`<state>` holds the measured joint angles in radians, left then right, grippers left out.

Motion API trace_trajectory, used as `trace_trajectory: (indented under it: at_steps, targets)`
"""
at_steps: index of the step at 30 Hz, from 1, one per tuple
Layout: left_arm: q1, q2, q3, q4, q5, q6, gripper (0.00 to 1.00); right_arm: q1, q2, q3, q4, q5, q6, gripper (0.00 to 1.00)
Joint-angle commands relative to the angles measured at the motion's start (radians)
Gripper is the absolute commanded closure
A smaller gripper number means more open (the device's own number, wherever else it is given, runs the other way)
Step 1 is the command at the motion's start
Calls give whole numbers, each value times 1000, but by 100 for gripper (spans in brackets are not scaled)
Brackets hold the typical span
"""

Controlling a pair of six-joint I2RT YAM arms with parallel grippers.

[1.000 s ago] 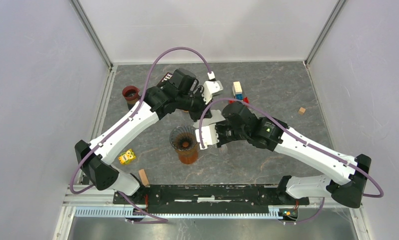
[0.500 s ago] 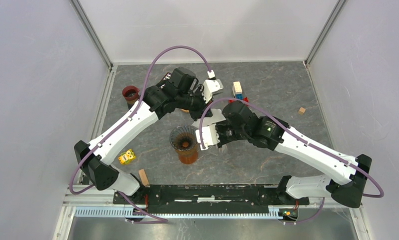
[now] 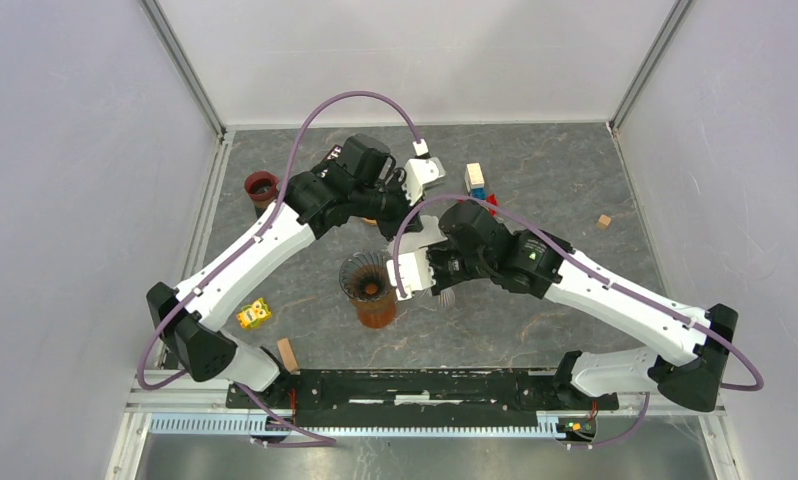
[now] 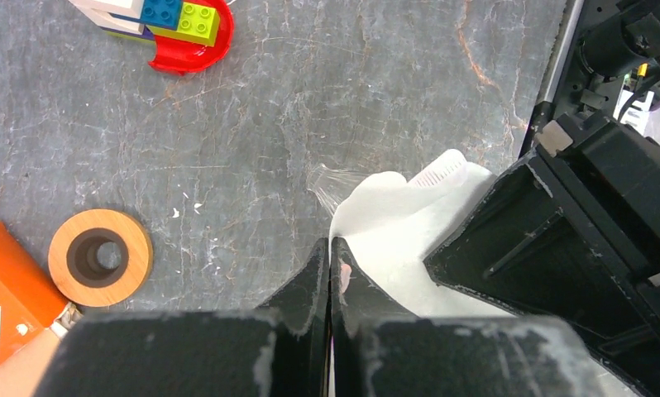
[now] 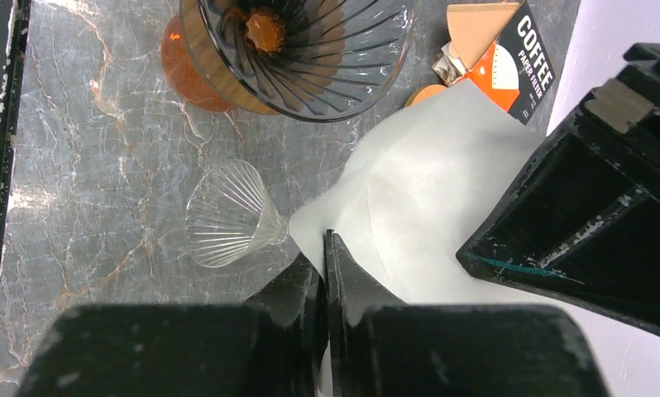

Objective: Place the coffee filter in the dripper
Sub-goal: Place the coffee filter in the coffee dripper.

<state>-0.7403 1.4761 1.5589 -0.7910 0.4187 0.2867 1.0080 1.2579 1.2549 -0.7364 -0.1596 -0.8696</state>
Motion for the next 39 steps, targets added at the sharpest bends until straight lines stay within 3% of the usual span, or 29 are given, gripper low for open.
trace_trajectory:
  at_steps: [1,14,24,28,39]
  targets:
    - [-2,-74,20,0,-21,4,98,7,-3,85,-3,-33,-7,93]
    - [22,-246,-10,-186,-112,48,98,11,103,257,-37,-241,22,97]
    - [101,-386,-254,-89,-40,1,98,21,191,304,-81,-311,21,98]
    - [104,-398,-339,-30,-81,-7,98,22,227,306,-92,-322,19,97]
    - [111,-427,-421,40,-151,13,98,42,274,295,-81,-278,15,90]
